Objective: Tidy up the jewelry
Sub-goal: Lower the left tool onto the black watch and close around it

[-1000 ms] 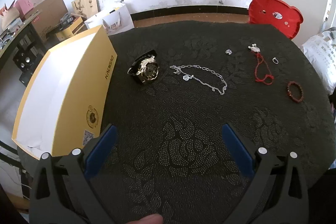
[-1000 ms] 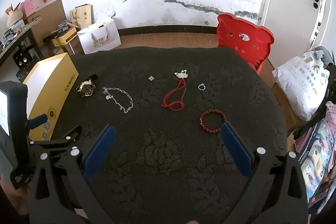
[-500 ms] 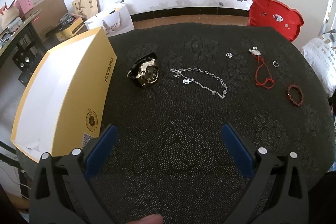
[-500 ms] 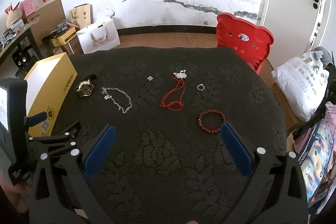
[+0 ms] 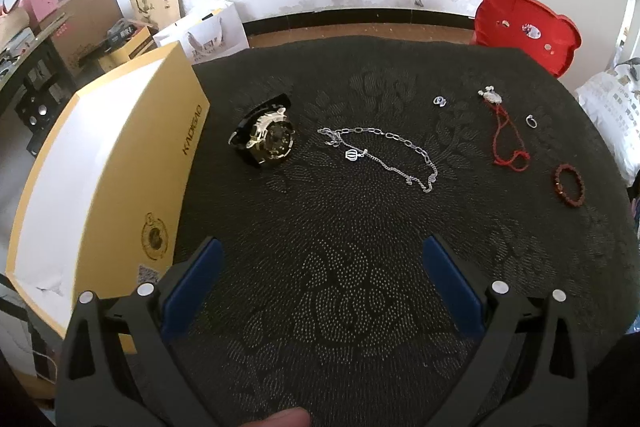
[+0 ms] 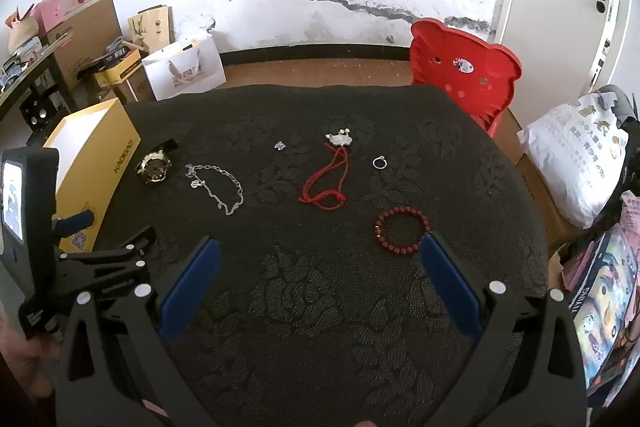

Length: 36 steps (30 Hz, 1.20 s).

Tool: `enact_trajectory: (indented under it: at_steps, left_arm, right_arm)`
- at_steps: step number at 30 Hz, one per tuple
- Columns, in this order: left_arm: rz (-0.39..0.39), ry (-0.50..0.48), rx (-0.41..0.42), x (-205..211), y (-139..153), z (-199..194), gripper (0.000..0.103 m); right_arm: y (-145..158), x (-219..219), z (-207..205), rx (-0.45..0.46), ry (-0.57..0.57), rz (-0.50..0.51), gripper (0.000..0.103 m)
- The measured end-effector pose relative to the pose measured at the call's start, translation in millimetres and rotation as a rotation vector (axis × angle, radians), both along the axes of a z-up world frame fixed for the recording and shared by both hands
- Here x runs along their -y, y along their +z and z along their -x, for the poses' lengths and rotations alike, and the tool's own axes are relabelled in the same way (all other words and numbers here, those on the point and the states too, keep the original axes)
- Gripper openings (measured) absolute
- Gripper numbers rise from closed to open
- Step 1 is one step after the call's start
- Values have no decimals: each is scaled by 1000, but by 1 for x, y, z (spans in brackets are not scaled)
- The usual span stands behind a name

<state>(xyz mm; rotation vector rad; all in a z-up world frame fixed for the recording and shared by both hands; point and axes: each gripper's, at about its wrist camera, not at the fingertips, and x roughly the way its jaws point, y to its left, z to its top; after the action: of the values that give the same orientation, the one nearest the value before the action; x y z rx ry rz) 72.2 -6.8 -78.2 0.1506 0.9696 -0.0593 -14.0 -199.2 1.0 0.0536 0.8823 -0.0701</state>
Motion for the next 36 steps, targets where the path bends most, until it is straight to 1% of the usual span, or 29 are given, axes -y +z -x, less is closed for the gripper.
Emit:
enact_trajectory:
  at_steps: [7,11,15,19,22,26,29,30,31,34,36]
  left_arm:
    - [-2,-7,3,1,-7,-15,97]
    - [3,-14,4,-2,-11,-31,97]
    - [-6,15,7,-8,-16,-63,97]
    - [13,12,-5,-13,-23,-92,97]
    - [7,12,-6,-16,-31,-108,97]
    - [42,45,-39,-24,-46,-122,97]
    - [22,49,-17,-22,-49,-126,97]
    - [-5,46,-5,-19,-49,-127,97]
    - [-15,41,-1,-18,-50,-128,97]
    - [-7,33,-21,-17,-55,-134,97]
    - [-16,32,-34,-17,-61,-140,97]
  right_arm:
    - [-13,4,-13,-11,11,-16,97]
    - [-21,5,-22,-8,17,-15,97]
    - [-30,8,-33,-9,13,-31,97]
    - [-42,9,-43,-19,16,-46,97]
    - [-52,12,-49,-31,13,-55,97]
    - [-64,16,-61,-44,19,-52,97]
    - [-75,18,-73,-68,27,-37,97]
    - [-78,19,-76,-73,28,-40,97]
    - [-81,18,-81,-73,34,-34,97]
    - [-84,15,-90,-62,53,8,97]
    - [-85,17,-97,-61,50,-2,97]
